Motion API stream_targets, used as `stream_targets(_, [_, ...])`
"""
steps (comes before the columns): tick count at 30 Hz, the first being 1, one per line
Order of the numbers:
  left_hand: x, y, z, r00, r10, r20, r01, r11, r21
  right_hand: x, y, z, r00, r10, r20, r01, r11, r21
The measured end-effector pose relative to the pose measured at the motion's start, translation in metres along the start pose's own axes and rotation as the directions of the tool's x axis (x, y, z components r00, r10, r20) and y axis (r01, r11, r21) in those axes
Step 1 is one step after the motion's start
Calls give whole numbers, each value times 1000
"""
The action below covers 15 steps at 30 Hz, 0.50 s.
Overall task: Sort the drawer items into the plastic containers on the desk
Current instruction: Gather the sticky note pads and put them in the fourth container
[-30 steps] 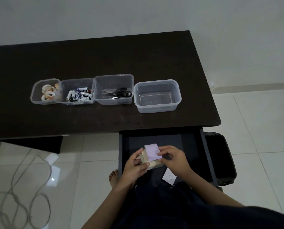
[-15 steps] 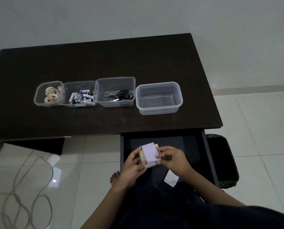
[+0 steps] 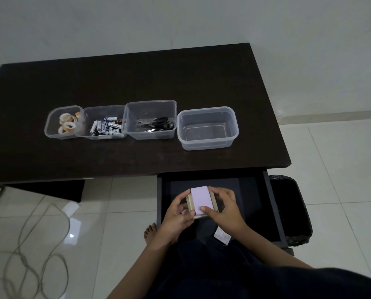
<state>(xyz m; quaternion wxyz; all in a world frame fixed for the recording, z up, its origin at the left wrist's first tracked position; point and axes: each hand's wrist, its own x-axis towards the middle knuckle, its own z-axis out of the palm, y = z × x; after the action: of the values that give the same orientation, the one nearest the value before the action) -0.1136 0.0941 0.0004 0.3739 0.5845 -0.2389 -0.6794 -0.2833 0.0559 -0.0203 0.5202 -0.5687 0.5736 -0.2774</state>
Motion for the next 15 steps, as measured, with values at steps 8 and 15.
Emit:
stream_targets(8, [-3, 1, 1, 1000, 7, 11, -7, 999, 34, -2, -1, -2, 997, 54, 57, -56, 997, 49])
stream_targets(15, [-8, 5, 4, 1000, 13, -12, -12, 996, 86, -2, 3, 0, 996, 50, 78, -53, 998, 42])
